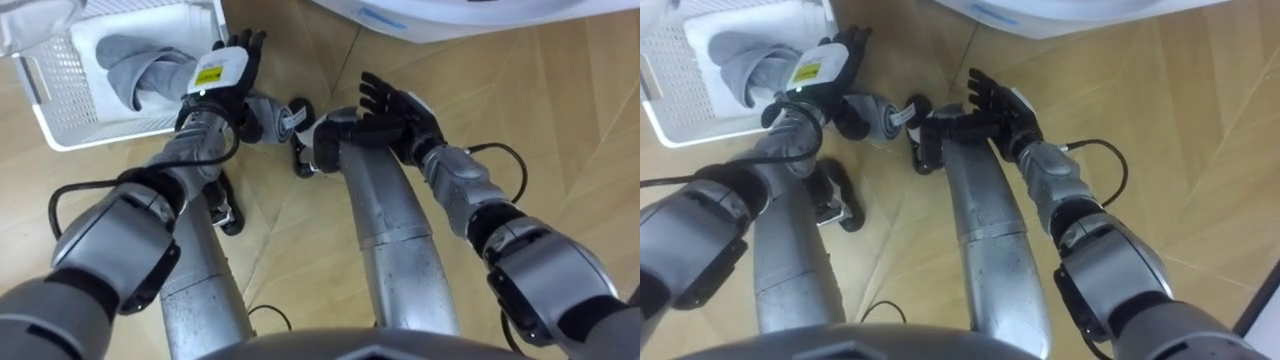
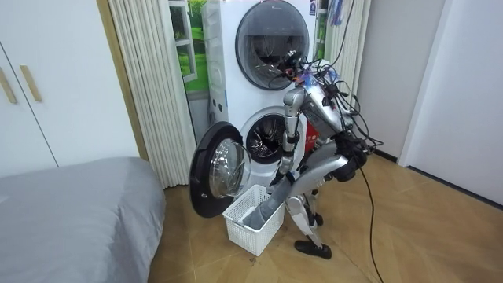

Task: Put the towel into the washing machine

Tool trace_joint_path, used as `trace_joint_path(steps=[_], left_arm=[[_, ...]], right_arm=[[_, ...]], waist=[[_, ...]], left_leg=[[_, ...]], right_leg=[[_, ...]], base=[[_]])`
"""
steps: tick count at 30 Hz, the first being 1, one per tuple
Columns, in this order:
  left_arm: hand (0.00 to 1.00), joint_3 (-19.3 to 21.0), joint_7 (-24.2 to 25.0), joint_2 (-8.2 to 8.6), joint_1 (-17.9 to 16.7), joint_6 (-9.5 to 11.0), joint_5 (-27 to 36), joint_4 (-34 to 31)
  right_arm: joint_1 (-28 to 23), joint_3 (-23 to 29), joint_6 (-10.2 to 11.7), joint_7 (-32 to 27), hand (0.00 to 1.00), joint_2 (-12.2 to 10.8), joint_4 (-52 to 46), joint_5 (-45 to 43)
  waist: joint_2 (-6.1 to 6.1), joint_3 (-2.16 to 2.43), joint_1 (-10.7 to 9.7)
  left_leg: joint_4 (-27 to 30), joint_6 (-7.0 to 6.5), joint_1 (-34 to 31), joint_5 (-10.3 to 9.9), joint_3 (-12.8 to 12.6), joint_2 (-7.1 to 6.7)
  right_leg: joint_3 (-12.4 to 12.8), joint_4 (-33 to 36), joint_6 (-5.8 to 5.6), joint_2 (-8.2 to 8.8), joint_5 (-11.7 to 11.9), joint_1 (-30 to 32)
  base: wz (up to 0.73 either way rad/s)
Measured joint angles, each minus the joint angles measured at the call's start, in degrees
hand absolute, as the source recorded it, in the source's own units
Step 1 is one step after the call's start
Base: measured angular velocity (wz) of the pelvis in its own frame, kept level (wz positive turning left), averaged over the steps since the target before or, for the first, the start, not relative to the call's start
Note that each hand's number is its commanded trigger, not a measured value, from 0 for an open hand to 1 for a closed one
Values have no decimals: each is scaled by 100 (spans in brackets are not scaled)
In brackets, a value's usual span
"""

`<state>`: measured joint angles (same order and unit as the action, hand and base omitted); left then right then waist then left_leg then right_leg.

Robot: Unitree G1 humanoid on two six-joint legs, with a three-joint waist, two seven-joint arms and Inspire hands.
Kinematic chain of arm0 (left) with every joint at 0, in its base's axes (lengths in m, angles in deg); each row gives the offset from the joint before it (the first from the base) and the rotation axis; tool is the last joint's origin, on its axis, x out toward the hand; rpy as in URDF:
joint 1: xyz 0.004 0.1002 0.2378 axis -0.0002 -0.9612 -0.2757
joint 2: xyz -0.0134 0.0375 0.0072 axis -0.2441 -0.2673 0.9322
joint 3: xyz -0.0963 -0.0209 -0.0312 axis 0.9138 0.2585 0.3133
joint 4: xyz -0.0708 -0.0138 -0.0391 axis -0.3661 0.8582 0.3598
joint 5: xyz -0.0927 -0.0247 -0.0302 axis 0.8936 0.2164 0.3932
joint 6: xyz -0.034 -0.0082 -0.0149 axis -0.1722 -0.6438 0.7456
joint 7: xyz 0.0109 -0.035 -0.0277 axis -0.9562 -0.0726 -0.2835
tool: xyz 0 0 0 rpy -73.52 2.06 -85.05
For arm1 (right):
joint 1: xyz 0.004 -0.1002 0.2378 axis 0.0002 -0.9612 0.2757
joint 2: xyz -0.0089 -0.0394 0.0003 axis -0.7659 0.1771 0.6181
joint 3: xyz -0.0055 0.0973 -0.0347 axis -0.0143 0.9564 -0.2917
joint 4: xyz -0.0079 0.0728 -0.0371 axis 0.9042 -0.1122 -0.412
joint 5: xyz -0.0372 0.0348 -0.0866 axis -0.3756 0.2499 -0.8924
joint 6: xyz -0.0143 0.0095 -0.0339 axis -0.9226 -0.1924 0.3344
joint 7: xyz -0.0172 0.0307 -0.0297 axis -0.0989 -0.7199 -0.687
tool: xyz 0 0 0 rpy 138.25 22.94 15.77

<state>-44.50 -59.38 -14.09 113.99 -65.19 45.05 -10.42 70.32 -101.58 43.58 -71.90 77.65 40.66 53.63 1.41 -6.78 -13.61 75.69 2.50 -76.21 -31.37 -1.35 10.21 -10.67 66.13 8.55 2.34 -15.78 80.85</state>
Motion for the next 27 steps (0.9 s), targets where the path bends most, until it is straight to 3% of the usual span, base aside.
trace_joint_path(steps=[5, 6, 8, 11, 18, 27], left_arm=[[3, -491, 438, -29, -15, -11, 0, 0], [42, -603, 572, -21, -39, -14, -1, 0], [100, -762, 764, -21, -67, -30, 12, 1], [100, -783, 1003, -21, -104, -90, 2, -6], [100, -855, 1495, -98, -90, -287, 56, -3], [100, -1029, 2170, -106, -287, -513, 96, -153]], right_arm=[[2, -90, 5, 11, 0, -12, 5, 43], [3, -115, 6, 8, 0, -12, 5, 46], [3, -119, 6, -19, 0, -15, 4, 35], [3, -116, 4, -44, 0, -19, 8, 11], [-15, -144, -54, -193, 0, -130, 27, -197], [-15, -168, -60, -254, 0, -134, 32, -206]], waist=[[117, 27, -41], [128, 26, -42], [132, 27, -49], [154, 41, -59], [316, 146, -117], [334, 159, -124]], left_leg=[[15, -22, -10, -10, -22, -97], [15, -26, -11, -12, -17, -98], [10, -28, -18, -13, -15, -107], [-2, -28, 2, -13, -19, -122], [-38, -30, 99, -12, -50, -127], [-99, -40, 120, -5, -48, -193]], right_leg=[[50, 58, -49, 65, -25, 46], [49, 55, -55, 65, -29, 45], [48, 56, -64, 72, -35, 45], [48, 65, -64, 92, -49, 40], [52, 62, -53, 122, -60, -29], [70, 42, -74, 166, -69, -34]], base=[[5], [0], [0], [0], [0], [2]])
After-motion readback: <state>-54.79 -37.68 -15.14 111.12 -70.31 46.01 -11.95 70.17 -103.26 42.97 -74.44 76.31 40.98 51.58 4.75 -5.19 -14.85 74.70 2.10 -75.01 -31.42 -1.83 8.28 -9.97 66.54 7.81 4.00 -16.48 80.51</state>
